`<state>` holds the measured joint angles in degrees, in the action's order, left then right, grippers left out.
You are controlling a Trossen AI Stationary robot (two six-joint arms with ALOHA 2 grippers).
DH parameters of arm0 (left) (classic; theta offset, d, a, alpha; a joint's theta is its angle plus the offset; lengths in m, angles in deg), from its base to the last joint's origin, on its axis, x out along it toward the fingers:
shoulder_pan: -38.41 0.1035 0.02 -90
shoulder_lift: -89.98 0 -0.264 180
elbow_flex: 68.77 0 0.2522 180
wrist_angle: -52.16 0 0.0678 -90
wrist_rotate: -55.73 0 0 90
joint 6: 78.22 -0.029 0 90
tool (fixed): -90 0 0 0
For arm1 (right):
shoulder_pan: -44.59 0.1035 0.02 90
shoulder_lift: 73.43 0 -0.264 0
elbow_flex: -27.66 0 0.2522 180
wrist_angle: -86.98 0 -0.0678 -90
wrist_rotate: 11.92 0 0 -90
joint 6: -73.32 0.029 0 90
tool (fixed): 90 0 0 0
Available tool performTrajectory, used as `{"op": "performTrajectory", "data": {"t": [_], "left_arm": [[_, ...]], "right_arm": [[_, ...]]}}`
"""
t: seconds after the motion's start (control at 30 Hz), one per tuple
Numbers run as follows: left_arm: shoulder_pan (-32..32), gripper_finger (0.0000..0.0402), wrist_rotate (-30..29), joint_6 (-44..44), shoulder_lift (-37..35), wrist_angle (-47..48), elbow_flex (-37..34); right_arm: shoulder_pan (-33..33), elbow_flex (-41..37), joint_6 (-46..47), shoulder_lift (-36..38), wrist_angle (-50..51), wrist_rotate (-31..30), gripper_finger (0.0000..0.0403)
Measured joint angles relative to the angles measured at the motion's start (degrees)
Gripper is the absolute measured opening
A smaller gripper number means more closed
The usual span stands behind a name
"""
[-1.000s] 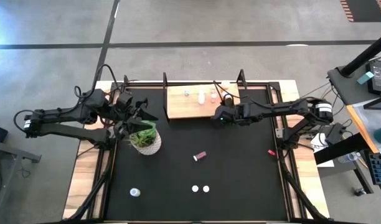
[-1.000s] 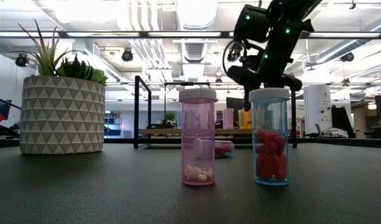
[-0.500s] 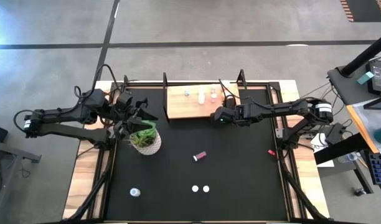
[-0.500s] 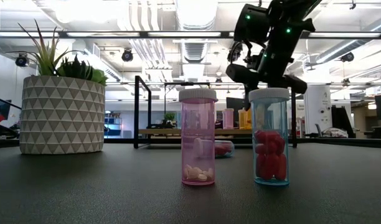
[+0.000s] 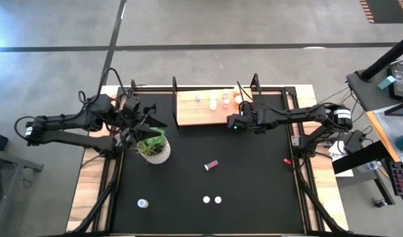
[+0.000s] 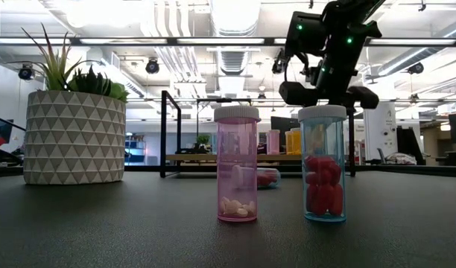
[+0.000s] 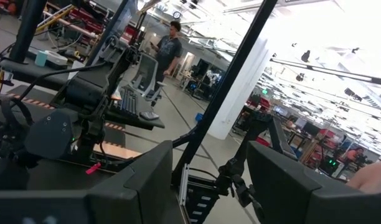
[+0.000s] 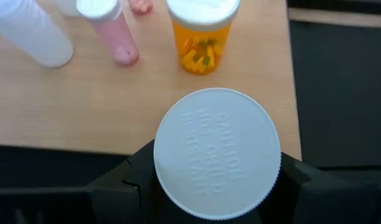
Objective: Pick and place medicine bottles onto shelf by color
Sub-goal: Put the orange pill bottle on the shelf aligned with the other orange pill bottles
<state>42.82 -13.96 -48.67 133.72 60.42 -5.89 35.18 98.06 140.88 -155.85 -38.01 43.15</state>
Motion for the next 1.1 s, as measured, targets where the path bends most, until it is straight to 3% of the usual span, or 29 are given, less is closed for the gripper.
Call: {"op": "performTrajectory", "data": {"t": [1.1], "left_arm": [[0.0,0.019,0.0,-0.4,0.8,0.0,0.0]], "right_arm": [[-1.9,-0.7,-0.9,-0.2,-4.1,-2.2,0.0183]]}}
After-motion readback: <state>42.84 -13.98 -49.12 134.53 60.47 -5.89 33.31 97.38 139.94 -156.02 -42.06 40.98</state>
